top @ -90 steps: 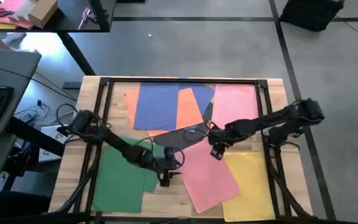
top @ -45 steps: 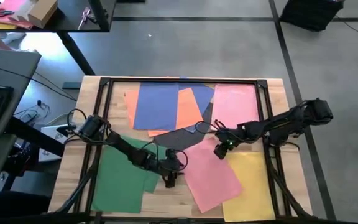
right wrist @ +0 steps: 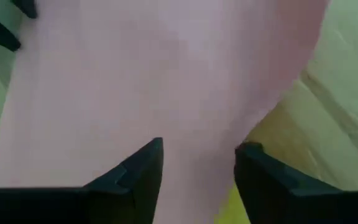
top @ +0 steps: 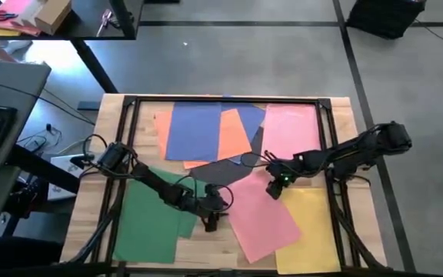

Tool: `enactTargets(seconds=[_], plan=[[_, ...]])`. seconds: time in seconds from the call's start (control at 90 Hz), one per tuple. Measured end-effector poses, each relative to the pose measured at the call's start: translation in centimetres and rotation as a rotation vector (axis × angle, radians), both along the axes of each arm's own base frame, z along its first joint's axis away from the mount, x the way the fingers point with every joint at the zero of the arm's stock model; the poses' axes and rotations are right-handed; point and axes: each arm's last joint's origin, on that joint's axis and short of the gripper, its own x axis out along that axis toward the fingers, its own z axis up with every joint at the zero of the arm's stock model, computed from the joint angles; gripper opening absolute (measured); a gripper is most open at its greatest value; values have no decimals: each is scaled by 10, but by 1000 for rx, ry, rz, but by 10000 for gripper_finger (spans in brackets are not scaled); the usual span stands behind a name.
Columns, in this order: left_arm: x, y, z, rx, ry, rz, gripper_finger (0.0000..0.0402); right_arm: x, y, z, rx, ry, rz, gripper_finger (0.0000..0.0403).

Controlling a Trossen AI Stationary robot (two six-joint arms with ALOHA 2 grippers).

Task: Organize paper
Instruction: Stack the pink paper on top of the other pink paper to the top right of the table

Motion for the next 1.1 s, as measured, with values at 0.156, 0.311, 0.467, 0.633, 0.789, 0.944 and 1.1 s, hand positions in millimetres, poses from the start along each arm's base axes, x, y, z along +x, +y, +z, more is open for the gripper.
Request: enactTargets(seconds=[0.156, 0.311, 0.467, 0.633, 0.789, 0.944, 1.1], plan=[[0, 0, 0, 5, 1, -1, 168, 6, 1, -2, 6, -38, 2, 114], [0, 0, -1, 6, 5, 0, 168, 7, 1, 1, 0, -25, 2, 71], [-1, 0, -1, 3, 6, 2, 168, -2, -1, 0, -50, 77, -17, 54], [-1, 0, -1, 3, 2, 4, 168, 4, -1, 2, -69, 6, 5, 57], [-1, 0, -1, 6, 2, 9, 168, 9, 0, 3, -87, -48, 67, 30], [-1, 1, 1, 9, 0, 13, 168, 10, -1, 4, -113, -67, 77, 3], [-3, 3, 17, 26, -11, -15, 168, 17, 0, 22, -111, -140, 85, 0]])
